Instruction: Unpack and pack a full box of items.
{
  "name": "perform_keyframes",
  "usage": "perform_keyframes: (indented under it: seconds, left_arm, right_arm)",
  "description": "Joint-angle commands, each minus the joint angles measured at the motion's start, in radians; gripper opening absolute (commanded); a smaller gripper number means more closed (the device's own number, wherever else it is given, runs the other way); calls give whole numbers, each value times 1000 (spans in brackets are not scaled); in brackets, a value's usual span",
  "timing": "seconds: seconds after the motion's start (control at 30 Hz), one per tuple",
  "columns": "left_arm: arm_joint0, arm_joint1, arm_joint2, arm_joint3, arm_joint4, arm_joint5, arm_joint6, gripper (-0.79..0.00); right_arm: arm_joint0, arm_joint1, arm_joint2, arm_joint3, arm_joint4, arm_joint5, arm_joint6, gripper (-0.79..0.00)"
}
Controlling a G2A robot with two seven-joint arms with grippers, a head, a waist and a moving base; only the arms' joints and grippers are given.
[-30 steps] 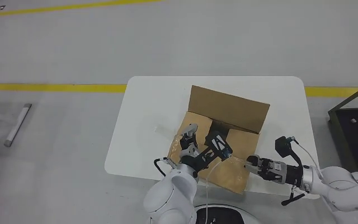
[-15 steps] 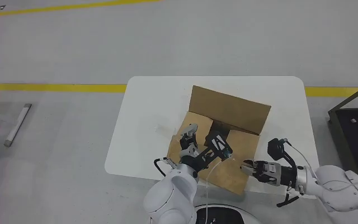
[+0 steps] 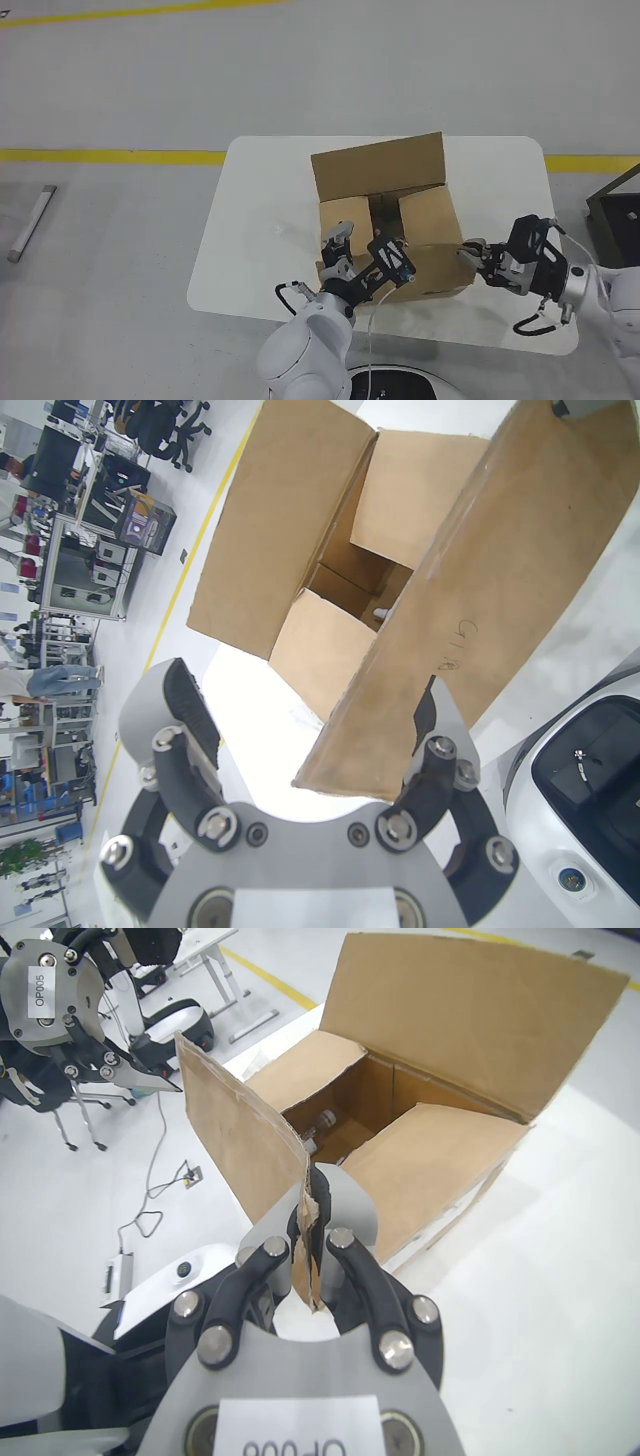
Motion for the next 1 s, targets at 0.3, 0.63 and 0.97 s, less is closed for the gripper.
perform_keyframes:
  seconds: [0.3, 0.63, 0.97]
  left_arm:
    - [12, 6, 7, -69, -47, 4, 46, 0]
    - [-57, 0, -16, -49, -138, 47, -53, 0]
    - [-159, -10, 9, 90, -197, 59, -165, 0]
  right_arm:
    - [-107, -9, 15, -37, -295, -69, -319, -785]
    - [-176, -11, 12, -88, -574, -64, -543, -785]
    - [-236, -11, 4, -96, -706, -40, -702, -785]
